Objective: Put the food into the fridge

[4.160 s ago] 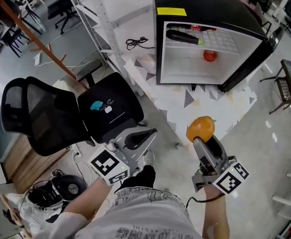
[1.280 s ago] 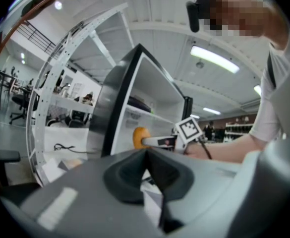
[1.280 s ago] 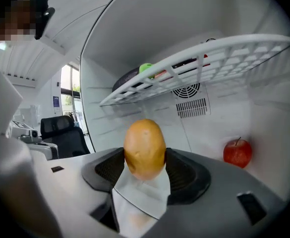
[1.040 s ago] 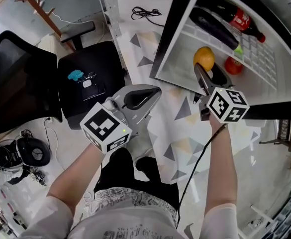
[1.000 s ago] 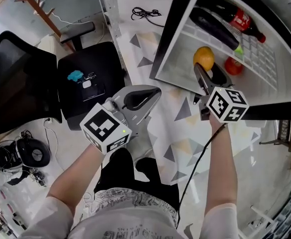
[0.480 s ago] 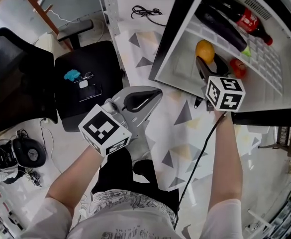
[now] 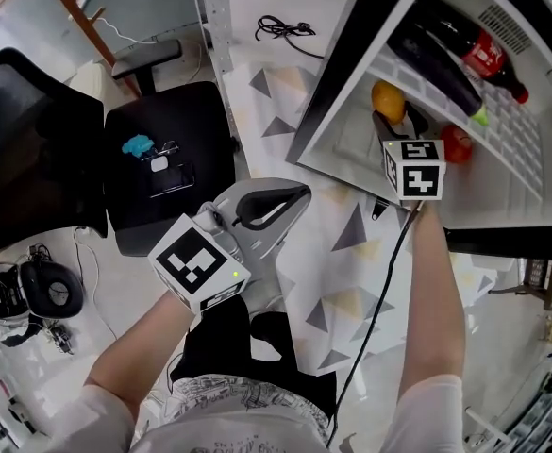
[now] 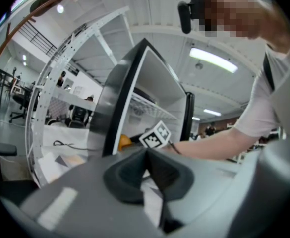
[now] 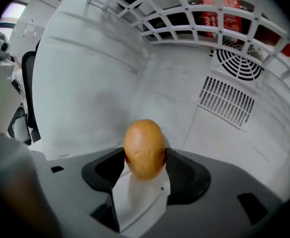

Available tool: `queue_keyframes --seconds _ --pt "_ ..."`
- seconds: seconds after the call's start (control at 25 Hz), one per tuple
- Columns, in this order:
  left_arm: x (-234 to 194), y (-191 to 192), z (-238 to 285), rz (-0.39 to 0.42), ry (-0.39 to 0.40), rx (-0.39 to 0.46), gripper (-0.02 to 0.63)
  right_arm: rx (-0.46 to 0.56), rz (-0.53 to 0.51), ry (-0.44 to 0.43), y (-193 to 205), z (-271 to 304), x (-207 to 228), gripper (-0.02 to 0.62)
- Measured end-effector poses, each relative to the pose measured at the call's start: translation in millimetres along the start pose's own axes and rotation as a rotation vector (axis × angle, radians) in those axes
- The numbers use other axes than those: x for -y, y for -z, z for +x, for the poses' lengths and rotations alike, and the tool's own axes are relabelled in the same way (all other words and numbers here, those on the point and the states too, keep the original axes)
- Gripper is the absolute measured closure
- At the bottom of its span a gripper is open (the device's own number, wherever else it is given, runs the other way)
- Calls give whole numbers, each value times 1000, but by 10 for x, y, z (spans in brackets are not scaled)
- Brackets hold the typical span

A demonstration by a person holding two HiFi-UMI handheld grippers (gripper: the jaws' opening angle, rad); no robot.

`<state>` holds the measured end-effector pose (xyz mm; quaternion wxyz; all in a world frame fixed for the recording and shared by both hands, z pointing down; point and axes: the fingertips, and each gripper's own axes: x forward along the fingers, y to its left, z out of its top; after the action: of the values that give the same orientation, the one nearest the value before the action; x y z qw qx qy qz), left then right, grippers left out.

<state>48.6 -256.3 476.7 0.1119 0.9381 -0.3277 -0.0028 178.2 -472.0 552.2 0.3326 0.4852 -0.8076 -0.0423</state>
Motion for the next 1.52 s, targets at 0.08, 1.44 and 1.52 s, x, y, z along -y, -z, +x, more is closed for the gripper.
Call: queue_keyframes --seconds 0.08,1.44,1.52 --pt "-18 5 -6 -4 0 -1 600 -8 -29 6 16 52 9 333" --pt "42 -345 -141 -23 16 -24 600 -84 -129 21 -98 -182 -260 327" --pt "94 -421 -153 -20 27 -30 600 -73 -101 20 -150 -306 -302 327"
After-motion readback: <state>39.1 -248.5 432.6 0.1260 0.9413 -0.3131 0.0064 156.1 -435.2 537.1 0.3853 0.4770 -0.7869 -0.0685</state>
